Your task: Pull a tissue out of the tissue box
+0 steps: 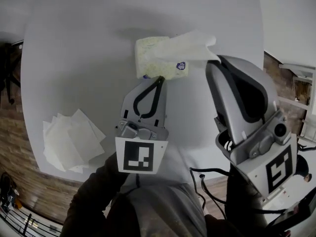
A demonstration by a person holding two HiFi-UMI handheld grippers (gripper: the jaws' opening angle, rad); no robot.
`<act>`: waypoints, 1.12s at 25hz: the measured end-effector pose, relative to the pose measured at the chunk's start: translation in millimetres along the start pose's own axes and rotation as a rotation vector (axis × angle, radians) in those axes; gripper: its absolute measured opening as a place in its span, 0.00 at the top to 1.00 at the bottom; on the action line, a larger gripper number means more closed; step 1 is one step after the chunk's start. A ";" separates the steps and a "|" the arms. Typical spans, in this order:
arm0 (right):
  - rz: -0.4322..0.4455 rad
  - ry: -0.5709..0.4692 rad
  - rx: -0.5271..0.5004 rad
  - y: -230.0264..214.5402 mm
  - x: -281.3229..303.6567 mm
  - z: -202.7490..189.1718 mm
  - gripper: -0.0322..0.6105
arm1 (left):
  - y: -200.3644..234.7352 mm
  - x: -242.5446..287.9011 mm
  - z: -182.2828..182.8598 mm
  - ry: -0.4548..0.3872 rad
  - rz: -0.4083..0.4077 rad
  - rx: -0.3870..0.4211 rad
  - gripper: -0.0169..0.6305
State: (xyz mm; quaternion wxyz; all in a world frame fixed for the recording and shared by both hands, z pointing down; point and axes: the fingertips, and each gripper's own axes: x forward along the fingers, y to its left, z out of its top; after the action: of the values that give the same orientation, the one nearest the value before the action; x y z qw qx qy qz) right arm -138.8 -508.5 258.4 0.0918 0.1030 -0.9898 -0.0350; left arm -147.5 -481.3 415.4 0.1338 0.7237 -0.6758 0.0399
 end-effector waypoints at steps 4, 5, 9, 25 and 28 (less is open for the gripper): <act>-0.022 -0.072 -0.099 16.1 -17.8 53.4 0.94 | -12.0 -47.3 37.7 -0.037 0.033 0.014 0.97; -0.025 -0.088 -0.120 23.9 -21.6 60.4 0.94 | -13.6 -63.4 44.9 -0.039 0.054 0.003 0.97; -0.054 -0.104 -0.122 64.8 -30.1 68.2 0.94 | -24.2 -143.5 63.9 -0.037 0.122 -0.022 0.97; 0.100 0.100 0.012 357.7 95.7 -81.2 0.94 | 70.3 -398.3 11.4 0.016 0.383 -0.025 0.97; 0.170 0.192 0.066 410.3 104.9 -115.7 0.86 | 89.8 -425.6 2.5 0.015 0.402 -0.033 0.97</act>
State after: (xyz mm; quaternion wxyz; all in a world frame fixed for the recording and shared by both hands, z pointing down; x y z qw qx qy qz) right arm -298.9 -135.8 426.4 0.1854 0.0249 -0.9822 0.0154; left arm -272.1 -74.7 324.0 0.1401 0.5718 -0.8061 0.0601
